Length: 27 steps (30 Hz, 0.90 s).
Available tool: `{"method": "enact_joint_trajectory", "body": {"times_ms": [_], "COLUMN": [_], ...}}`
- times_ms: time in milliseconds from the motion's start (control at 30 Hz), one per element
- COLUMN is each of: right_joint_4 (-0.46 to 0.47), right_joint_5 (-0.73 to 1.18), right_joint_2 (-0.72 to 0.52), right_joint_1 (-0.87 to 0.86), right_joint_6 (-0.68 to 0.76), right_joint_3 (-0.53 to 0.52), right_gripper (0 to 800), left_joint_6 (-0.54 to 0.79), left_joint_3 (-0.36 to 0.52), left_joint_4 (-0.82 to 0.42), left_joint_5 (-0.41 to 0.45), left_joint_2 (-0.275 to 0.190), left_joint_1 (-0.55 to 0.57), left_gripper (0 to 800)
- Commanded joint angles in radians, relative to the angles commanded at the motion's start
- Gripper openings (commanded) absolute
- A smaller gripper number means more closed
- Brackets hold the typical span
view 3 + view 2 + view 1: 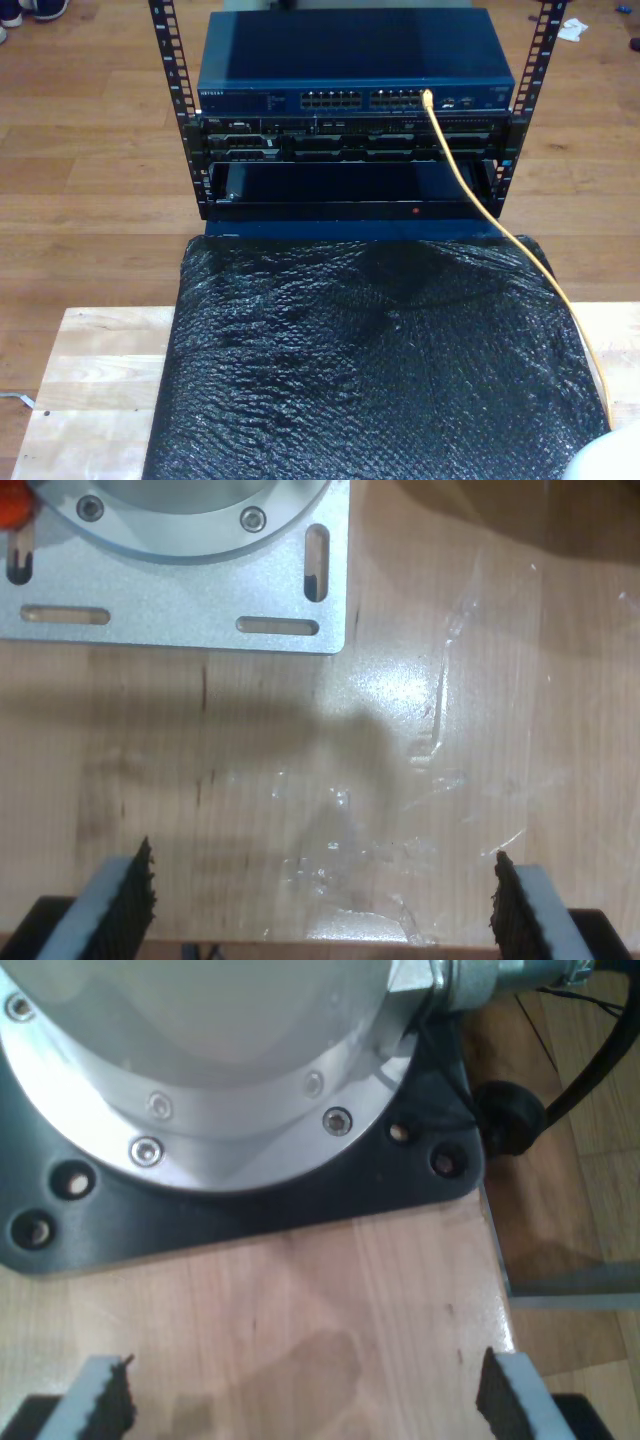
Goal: Grab the cable and plug it in
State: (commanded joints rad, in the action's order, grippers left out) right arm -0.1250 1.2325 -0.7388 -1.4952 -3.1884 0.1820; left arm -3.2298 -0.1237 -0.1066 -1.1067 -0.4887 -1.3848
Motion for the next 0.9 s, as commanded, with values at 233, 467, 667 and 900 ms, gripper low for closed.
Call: {"method": "enact_joint_trajectory", "body": {"times_ms": [233,467,667,900], "right_joint_4": [0.000,-0.005,-0.008,-0.015], "right_joint_5": [-0.178,-0.258,-0.318,-0.479], "right_joint_2": [-0.003,-0.002,0.000,-0.011], "right_joint_1": [-0.040,-0.041,-0.048,-0.051], "right_joint_6": [-0.003,-0.025,-0.023,-0.020], "right_joint_3": [-0.092,-0.149,-0.193,-0.256], "right_gripper": [798,798,798,800], "left_joint_6": [0.000,0.000,0.000,0.000], "left_joint_3": [0.000,0.000,0.000,0.000], "left_joint_4": [0.000,0.000,0.000,-0.002], "left_joint_5": [-0.002,0.000,0.000,-0.002], "left_joint_2": [0.000,0.000,0.000,0.000], "left_joint_1": [0.000,0.000,0.000,0.000], "left_gripper": [799,799,799,799]}}
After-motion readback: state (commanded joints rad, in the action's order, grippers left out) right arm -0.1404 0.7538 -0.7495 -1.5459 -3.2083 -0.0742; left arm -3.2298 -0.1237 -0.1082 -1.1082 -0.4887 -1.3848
